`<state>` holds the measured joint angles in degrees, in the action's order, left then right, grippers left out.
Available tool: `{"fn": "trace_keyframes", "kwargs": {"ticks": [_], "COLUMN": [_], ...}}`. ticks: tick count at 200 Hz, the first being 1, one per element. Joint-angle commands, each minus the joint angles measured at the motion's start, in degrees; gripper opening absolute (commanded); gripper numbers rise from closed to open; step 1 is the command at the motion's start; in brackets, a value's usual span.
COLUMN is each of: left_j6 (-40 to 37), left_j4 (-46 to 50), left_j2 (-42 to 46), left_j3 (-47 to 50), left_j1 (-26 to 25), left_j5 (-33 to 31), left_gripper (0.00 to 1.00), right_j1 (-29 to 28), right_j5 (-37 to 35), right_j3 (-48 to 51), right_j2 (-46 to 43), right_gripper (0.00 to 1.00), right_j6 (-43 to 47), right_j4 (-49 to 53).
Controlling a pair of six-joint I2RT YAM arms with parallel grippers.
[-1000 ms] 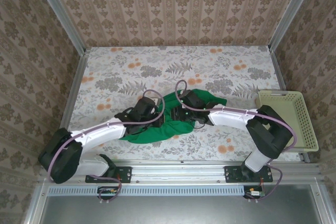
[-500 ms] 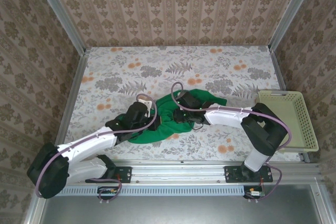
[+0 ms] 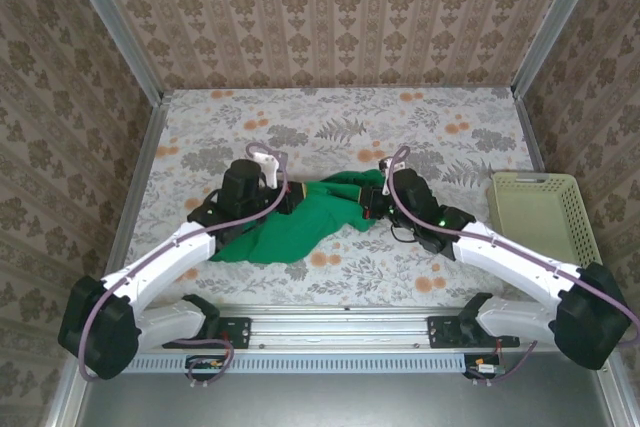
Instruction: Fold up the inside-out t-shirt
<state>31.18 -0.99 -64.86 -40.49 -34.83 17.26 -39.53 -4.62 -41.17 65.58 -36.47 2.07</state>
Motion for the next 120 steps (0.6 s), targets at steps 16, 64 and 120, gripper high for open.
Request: {"fn": "trace_keyframes", "kwargs": {"ticks": [16,64,120], "left_j6": [-5.16,-4.30,3.41], "left_j4": [5.02,20.87,17.47], "left_j2": [-3.60,-5.26,-9.73], "left_j3": [-0.53,-2.38,-7.89], "left_j1": [-2.95,-10.65,-18.66], "left_j5": [-3.45,-15.94,-13.50], "left_gripper": [0.12,0.44,0.48], "right_j1": [-0.97,-2.92,-5.66], "right_j5": [-1.67,2.95,3.39], "right_j3": [4.51,5.15,7.39], "right_j2": [5.29,9.93,8.59], "right_gripper": [0.00,0.00,0.00], "right_j6": [-4.49,-4.38,-4.56], "right_j4": [-0.74,-9.30,-14.11]}}
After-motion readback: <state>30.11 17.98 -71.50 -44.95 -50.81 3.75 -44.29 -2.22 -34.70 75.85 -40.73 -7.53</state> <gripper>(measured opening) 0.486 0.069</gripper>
